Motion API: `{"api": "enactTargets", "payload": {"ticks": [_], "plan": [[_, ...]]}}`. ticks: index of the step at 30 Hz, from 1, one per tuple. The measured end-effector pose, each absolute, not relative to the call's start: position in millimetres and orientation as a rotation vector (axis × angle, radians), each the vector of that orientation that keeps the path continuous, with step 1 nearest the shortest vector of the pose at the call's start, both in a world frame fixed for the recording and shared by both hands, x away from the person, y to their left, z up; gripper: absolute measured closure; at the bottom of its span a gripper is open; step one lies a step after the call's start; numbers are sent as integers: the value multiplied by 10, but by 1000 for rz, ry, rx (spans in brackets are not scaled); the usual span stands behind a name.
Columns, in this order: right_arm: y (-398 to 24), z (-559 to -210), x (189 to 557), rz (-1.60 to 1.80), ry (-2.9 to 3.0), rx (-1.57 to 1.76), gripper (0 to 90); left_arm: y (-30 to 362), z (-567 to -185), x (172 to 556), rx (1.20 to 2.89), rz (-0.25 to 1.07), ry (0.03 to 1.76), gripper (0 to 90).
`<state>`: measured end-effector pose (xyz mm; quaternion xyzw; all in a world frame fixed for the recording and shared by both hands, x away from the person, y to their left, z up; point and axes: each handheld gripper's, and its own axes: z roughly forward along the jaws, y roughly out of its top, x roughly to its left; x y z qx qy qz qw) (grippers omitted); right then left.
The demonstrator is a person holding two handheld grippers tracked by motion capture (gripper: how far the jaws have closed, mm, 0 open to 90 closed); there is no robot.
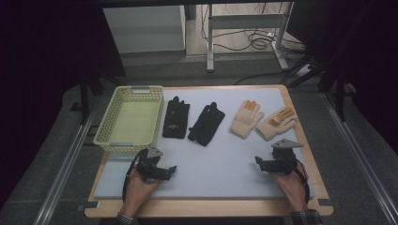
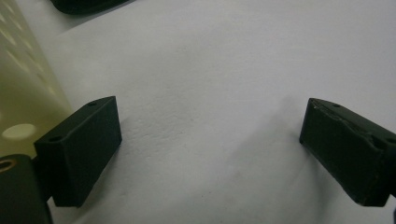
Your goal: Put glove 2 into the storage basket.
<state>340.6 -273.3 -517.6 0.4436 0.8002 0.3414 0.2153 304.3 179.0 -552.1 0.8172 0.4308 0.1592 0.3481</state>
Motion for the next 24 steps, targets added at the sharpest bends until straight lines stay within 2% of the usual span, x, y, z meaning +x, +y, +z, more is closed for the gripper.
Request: {"api": "enactTargets", "payload": {"ticks": [8, 16, 24], "plan": [[-2778, -5126, 3566, 963, 2186, 1268, 136, 1790, -5521, 3042, 2119, 413, 1117, 59], [-2846, -5066, 3701, 959, 2169, 1288, 222, 1790, -5520, 3042, 2120, 412, 1118, 59], [-2621, -5041, 3769, 1025, 2220, 1228, 264, 1790, -5520, 3042, 2120, 412, 1118, 59]]}}
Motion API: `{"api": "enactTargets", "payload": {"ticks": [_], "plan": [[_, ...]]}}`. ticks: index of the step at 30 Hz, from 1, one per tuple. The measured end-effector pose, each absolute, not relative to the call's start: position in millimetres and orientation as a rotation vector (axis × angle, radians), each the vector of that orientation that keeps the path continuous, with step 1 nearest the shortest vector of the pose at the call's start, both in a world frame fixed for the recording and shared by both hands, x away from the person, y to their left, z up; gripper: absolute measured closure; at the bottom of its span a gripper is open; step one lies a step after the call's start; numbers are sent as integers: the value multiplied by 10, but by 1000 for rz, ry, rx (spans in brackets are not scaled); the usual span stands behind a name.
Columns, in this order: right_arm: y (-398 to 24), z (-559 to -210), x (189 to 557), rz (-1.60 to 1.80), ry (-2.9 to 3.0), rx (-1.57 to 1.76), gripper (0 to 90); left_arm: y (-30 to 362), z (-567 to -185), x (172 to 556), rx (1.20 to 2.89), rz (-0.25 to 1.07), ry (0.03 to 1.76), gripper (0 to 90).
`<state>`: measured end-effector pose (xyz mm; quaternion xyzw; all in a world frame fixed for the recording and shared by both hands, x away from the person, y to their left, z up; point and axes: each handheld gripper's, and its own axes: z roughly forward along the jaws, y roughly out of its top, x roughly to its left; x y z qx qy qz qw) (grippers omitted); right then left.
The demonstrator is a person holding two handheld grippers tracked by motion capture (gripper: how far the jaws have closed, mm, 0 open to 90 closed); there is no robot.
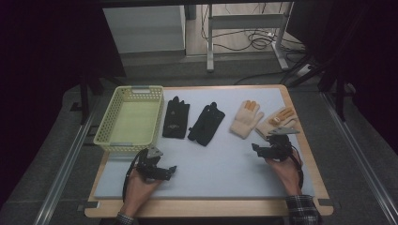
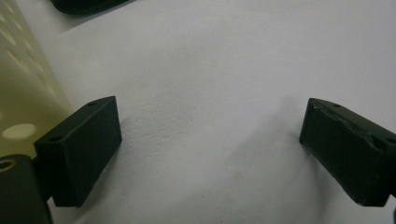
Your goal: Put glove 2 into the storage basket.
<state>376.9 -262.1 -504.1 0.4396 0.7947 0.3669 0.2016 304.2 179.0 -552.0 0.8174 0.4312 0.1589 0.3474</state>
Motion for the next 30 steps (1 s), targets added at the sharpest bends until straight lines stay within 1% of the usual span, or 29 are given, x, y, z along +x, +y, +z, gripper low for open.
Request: {"api": "enactTargets", "payload": {"ticks": [1, 6, 8, 10, 12, 16, 24, 30], "plan": [[-2506, -5037, 3804, 1031, 2245, 1205, 275, 1790, -5521, 3042, 2119, 412, 1117, 59], [-2296, -5020, 3881, 1037, 2286, 1159, 295, 1791, -5520, 3042, 2120, 412, 1118, 59], [-2133, -5014, 3948, 1041, 2313, 1130, 305, 1790, -5520, 3042, 2120, 413, 1118, 59], [-2091, -5014, 3965, 1045, 2320, 1125, 308, 1791, -5520, 3042, 2120, 412, 1118, 59], [-1903, -5015, 4039, 1048, 2348, 1093, 311, 1791, -5520, 3042, 2121, 411, 1118, 59], [-1684, -5019, 4148, 1032, 2377, 1061, 311, 1791, -5520, 3042, 2121, 411, 1118, 59], [-1365, -5020, 4405, 1047, 2407, 1042, 304, 1791, -5521, 3043, 2120, 410, 1118, 59], [-1051, -5033, 4667, 1037, 2417, 1011, 196, 1792, -5521, 3044, 2120, 410, 1118, 59]]}}
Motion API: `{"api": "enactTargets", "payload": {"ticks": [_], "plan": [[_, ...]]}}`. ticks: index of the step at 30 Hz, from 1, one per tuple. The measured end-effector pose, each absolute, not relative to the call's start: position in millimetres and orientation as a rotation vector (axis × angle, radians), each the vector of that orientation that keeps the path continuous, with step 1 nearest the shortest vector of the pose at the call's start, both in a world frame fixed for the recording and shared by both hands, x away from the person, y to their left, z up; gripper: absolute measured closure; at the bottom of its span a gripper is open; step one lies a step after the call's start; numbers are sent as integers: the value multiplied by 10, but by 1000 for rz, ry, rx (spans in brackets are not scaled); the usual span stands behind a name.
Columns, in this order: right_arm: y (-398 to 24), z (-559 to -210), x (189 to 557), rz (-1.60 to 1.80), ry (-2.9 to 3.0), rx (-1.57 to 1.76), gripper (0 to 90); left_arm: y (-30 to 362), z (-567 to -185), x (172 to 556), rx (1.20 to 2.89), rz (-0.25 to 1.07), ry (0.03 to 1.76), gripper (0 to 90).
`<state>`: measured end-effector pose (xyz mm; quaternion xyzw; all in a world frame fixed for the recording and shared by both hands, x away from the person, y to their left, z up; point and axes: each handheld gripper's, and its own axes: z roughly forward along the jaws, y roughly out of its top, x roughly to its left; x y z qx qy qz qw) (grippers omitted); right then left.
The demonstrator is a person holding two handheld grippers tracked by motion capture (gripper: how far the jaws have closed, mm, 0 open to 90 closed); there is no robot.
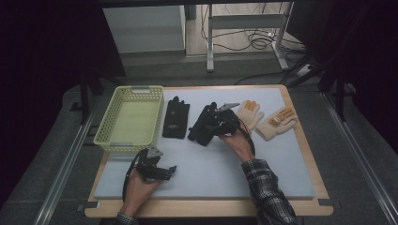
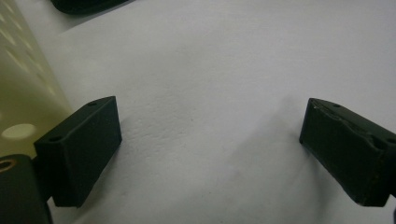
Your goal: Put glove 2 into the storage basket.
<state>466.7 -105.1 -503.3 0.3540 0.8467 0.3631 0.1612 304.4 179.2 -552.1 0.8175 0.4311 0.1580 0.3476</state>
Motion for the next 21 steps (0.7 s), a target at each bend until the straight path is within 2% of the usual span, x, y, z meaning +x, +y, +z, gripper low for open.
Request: {"api": "enactTargets", "payload": {"ticks": [5, 12, 13, 14, 15, 16, 17, 18, 21], "plan": [[-879, -5099, 4848, 1000, 2422, 1034, 127, 1792, -5521, 3044, 2120, 409, 1118, 59], [-721, -5274, 4983, 912, 2426, 1019, 125, 1792, -5521, 3045, 2120, 408, 1118, 58], [-725, -5274, 4996, 947, 2460, 1047, 299, 1792, -5521, 3045, 2119, 408, 1118, 58], [-725, -5274, 4996, 947, 2460, 1047, 299, 1792, -5522, 3044, 2119, 409, 1118, 58], [-729, -5272, 4997, 966, 2473, 1064, 344, 1791, -5521, 3044, 2119, 409, 1118, 58], [-729, -5264, 4986, 960, 2471, 1071, 480, 1791, -5521, 3044, 2119, 409, 1118, 59], [-744, -5246, 4967, 973, 2482, 1083, 654, 1791, -5522, 3044, 2119, 409, 1118, 58], [-748, -5239, 4956, 940, 2476, 1071, 738, 1791, -5522, 3044, 2119, 409, 1118, 58], [-753, -5229, 4924, 932, 2482, 1050, 780, 1794, -5520, 3045, 2125, 410, 1116, 58]]}}
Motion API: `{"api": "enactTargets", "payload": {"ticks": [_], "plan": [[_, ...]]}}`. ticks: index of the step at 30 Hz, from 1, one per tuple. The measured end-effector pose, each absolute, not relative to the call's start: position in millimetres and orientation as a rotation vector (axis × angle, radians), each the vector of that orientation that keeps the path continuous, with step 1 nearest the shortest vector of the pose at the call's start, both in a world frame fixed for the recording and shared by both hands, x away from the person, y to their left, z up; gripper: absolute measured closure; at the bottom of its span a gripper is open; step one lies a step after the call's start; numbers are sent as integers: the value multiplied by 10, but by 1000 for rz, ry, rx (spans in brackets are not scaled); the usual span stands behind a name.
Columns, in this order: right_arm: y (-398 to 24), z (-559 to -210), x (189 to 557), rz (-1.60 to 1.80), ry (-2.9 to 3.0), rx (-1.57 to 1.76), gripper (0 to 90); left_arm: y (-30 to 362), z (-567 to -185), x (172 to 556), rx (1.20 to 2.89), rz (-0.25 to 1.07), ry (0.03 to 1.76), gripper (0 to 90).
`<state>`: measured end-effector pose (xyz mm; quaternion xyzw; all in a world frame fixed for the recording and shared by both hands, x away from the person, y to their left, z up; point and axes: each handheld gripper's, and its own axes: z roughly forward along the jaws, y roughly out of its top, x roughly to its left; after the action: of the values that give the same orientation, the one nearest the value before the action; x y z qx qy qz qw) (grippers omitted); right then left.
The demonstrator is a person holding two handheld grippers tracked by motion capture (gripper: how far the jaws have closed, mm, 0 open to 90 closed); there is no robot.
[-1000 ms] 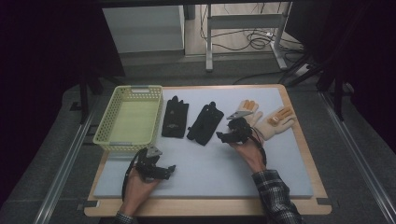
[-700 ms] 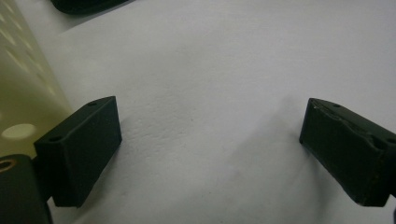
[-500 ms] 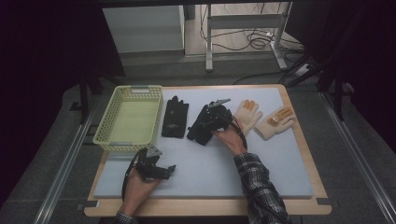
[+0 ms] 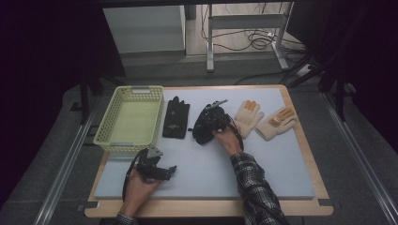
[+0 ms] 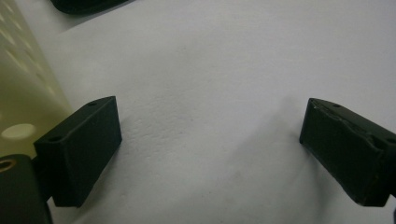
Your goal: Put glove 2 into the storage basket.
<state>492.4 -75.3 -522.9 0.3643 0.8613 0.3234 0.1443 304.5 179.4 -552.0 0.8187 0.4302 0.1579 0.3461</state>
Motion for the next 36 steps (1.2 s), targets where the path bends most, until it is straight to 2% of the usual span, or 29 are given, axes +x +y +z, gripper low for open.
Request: {"api": "enactTargets", "payload": {"ticks": [8, 10, 12, 15, 20, 24, 27, 31, 32, 34, 36], "plan": [[-816, -4990, 4734, 954, 2520, 931, 783, 1793, -5520, 3045, 2123, 409, 1117, 58], [-877, -4818, 4575, 1014, 2547, 878, 782, 1793, -5520, 3045, 2123, 409, 1117, 58], [-894, -4765, 4509, 1028, 2553, 861, 782, 1792, -5521, 3045, 2122, 410, 1118, 58], [-958, -4643, 4219, 1058, 2594, 795, 779, 1791, -5521, 3044, 2120, 409, 1118, 58], [-1028, -4686, 3898, 1052, 2634, 734, 776, 1789, -5522, 3044, 2117, 411, 1119, 58], [-1107, -4871, 3604, 996, 2694, 662, 775, 1789, -5522, 3044, 2116, 411, 1120, 58], [-1132, -4949, 3541, 973, 2716, 632, 768, 1788, -5522, 3042, 2115, 410, 1122, 58], [-1182, -5120, 3480, 954, 2730, 637, 568, 1790, -5521, 3043, 2119, 410, 1120, 58], [-1182, -5120, 3480, 954, 2730, 637, 568, 1790, -5521, 3043, 2119, 410, 1120, 59], [-1217, -5052, 3501, 1016, 2696, 670, 464, 1789, -5521, 3042, 2118, 409, 1120, 59], [-1242, -4984, 3535, 1056, 2670, 697, 422, 1788, -5522, 3042, 2116, 409, 1121, 58]]}}
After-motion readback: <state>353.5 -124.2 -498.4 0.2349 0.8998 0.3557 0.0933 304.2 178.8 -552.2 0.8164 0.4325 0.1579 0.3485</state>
